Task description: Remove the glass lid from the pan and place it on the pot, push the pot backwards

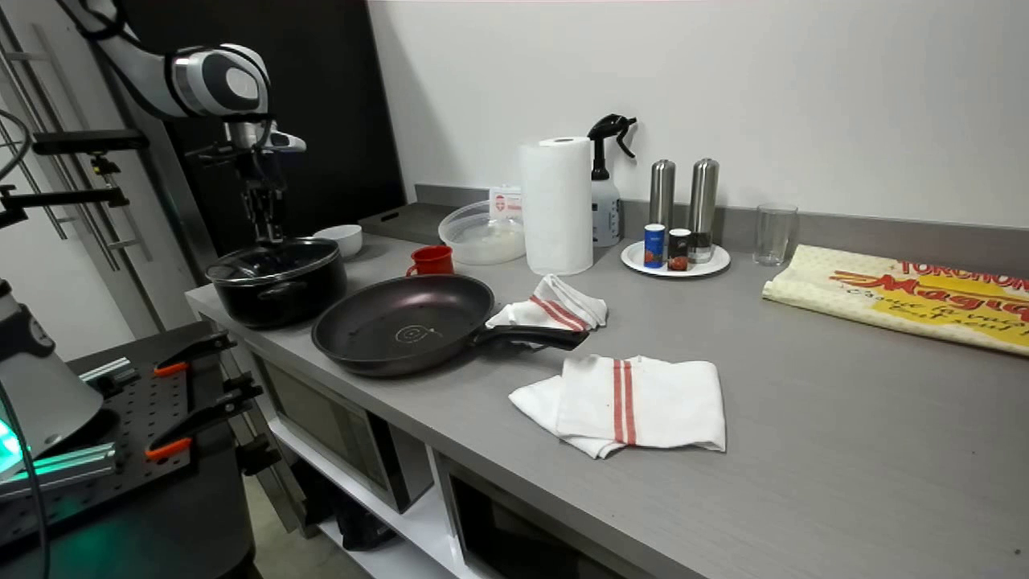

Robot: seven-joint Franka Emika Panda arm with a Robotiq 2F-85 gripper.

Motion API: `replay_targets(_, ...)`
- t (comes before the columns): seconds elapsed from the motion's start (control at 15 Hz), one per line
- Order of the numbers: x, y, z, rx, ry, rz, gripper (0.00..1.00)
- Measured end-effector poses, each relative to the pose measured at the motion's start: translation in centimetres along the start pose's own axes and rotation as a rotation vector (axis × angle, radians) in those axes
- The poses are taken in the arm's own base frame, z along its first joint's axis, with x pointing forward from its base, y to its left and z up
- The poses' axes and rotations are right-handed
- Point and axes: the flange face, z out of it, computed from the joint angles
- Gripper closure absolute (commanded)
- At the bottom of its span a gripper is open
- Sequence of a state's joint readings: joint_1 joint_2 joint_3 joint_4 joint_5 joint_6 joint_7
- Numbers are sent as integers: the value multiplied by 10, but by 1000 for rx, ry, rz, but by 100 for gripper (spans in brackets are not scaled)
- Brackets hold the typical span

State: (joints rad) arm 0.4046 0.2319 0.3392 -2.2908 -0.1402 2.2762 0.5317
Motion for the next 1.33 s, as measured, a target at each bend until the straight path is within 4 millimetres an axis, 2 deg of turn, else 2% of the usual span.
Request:
replay_targets(0.53, -1, -2, 1, -1, -2, -5, 75)
replay_targets(0.6, -1, -2, 1, -1, -2, -5, 66)
replay_targets(0.67, -1, -2, 1, -1, -2, -5, 25)
replay_targets(0.73, -1, -2, 1, -1, -2, -5, 23)
replay_targets(0.93, 1, -3, -1, 1, 2, -4, 3)
replay_targets(1.07, 3, -3, -4, 4, 9, -3, 0)
replay_targets(1.33, 6, -4, -9, 9, 19, -1, 0)
